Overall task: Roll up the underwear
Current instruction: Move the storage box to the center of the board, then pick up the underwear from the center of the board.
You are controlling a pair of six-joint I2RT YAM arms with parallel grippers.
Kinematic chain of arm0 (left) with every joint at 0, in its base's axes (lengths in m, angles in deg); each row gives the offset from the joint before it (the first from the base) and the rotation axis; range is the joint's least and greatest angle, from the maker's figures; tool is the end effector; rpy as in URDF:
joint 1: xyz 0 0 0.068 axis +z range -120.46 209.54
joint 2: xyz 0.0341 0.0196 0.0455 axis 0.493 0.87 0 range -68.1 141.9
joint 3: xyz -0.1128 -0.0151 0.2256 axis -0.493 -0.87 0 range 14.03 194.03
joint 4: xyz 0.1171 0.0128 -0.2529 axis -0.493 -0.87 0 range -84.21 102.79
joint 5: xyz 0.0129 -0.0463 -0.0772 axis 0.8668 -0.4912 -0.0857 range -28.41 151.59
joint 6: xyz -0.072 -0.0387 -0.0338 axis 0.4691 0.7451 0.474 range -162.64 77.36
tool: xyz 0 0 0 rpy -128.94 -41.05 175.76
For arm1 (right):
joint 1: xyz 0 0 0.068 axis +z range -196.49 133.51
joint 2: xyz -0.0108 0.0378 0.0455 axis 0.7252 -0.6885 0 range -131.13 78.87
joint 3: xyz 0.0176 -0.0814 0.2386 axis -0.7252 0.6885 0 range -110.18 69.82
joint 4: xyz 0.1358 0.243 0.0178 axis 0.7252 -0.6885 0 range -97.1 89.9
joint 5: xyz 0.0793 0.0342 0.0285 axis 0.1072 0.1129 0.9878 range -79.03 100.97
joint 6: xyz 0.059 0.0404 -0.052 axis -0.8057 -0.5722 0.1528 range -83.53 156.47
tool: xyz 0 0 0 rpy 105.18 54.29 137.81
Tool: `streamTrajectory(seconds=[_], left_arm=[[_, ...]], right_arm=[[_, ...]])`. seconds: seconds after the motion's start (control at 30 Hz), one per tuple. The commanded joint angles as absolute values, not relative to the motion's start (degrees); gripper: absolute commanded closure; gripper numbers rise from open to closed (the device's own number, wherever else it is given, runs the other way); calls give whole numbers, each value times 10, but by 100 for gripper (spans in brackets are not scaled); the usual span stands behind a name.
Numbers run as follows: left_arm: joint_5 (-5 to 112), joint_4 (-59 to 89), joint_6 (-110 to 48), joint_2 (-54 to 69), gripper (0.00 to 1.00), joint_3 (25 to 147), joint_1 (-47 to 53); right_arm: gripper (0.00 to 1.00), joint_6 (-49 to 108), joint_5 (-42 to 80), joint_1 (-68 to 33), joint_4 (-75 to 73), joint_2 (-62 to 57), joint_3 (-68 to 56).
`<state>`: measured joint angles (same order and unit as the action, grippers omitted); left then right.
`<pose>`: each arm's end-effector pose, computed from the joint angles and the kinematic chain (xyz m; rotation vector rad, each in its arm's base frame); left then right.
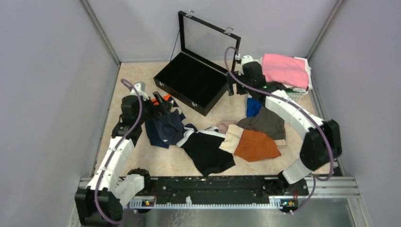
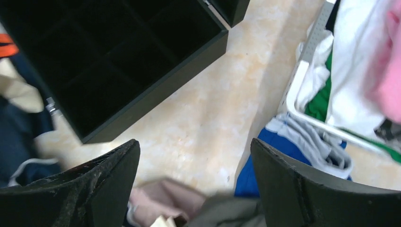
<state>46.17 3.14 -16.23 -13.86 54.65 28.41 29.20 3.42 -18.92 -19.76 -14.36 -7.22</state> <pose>0.2854 -0.0265 0.2479 -0.2636 1.9897 -0.5763 0.3831 0.1882 0.2515 -0.3141 2.1748 0.1977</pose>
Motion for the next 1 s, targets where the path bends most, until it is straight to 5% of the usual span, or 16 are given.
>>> streamTrajectory(seconds=[0.0, 0.67, 0.87, 0.97], left_arm=[[545, 34, -159, -146, 1, 543, 189], [556, 44, -165, -121, 1, 541, 128], [554, 40, -164, -123, 1, 538, 128], [558, 37, -166, -127, 1, 533, 129]], right_arm=[[14, 236, 63, -192, -209, -33, -1], [22, 16, 72, -147, -377, 154, 315], [40, 11, 53, -143, -336, 131, 340], [60, 12, 45, -142, -329, 134, 335]])
